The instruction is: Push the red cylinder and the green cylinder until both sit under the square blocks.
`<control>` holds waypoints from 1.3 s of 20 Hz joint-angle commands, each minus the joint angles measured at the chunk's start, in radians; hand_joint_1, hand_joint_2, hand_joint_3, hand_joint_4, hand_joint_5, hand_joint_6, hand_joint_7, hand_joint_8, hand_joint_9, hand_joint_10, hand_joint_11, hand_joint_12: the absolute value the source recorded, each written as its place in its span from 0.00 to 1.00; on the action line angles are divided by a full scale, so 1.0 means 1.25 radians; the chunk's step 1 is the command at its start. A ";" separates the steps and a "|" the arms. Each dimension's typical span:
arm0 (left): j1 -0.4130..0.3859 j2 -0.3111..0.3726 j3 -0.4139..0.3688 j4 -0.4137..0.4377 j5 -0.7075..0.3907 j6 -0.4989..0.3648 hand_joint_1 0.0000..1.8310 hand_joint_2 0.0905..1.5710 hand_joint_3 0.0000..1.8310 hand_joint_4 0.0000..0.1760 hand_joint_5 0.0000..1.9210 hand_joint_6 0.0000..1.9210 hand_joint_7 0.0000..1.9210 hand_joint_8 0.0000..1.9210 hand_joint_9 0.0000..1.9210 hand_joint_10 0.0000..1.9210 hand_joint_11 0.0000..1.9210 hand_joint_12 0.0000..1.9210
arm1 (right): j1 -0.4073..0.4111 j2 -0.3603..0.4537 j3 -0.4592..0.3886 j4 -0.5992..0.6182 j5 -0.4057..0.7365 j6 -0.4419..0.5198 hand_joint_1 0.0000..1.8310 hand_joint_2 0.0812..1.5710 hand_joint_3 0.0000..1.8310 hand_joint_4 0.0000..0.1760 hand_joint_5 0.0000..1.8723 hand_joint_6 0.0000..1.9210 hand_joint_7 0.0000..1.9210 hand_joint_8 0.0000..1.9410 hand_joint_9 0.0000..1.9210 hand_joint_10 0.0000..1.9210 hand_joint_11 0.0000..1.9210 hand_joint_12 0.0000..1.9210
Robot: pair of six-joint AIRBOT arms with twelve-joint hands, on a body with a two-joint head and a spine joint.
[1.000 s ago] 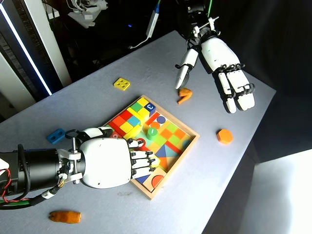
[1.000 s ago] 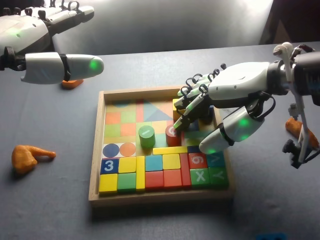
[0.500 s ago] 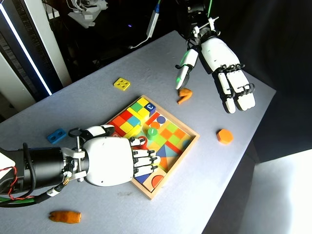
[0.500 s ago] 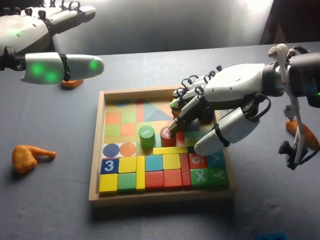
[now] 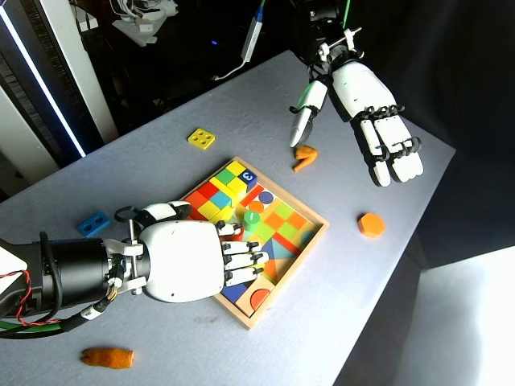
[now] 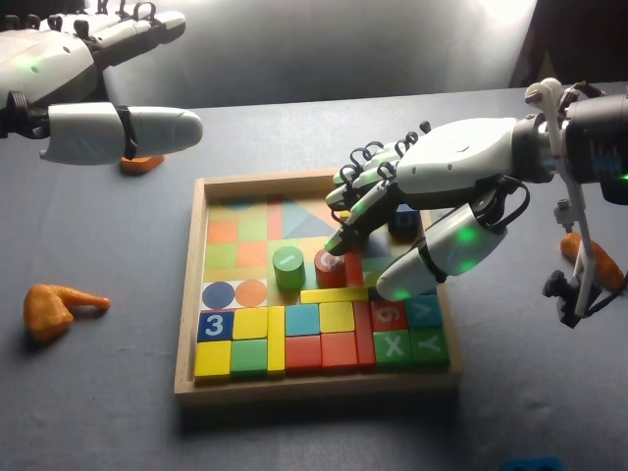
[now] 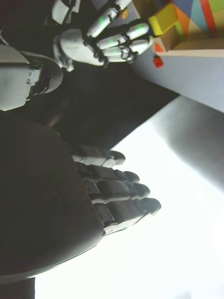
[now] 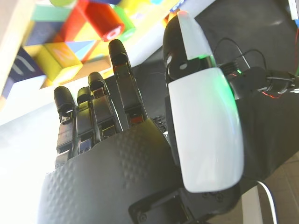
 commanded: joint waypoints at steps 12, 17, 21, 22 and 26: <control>-0.009 0.000 0.005 -0.011 -0.095 -0.002 0.00 0.59 0.00 0.81 0.02 0.00 0.00 0.00 0.00 0.00 0.00 0.01 | 0.004 -0.005 0.001 0.039 0.032 0.006 0.18 0.68 0.00 0.92 0.28 0.00 0.10 0.00 0.03 0.00 0.00 0.31; -0.010 0.000 0.005 -0.011 -0.095 -0.002 0.00 0.59 0.00 0.75 0.02 0.00 0.00 0.00 0.00 0.00 0.02 0.01 | 0.000 -0.007 0.002 0.039 0.030 0.008 0.18 0.69 0.00 0.97 0.27 0.00 0.10 0.00 0.03 0.00 0.00 0.29; -0.012 0.000 0.005 -0.011 -0.095 -0.002 0.00 0.59 0.00 0.77 0.02 0.00 0.00 0.00 0.00 0.00 0.02 0.02 | -0.006 -0.010 0.002 0.039 0.028 0.008 0.18 0.69 0.00 0.98 0.27 0.00 0.10 0.00 0.03 0.00 0.00 0.28; -0.012 0.000 0.005 -0.011 -0.095 -0.002 0.00 0.60 0.00 0.73 0.02 0.00 0.00 0.00 0.00 0.00 0.02 0.02 | -0.008 -0.010 0.002 0.039 0.027 0.008 0.17 0.69 0.00 1.00 0.27 0.00 0.10 0.00 0.03 0.00 0.00 0.28; -0.012 0.000 0.005 -0.011 -0.094 -0.002 0.00 0.59 0.00 0.72 0.02 0.00 0.00 0.00 0.00 0.00 0.02 0.02 | -0.009 -0.010 0.002 0.034 0.026 0.011 0.18 0.69 0.00 1.00 0.27 0.00 0.11 0.00 0.03 0.00 0.00 0.27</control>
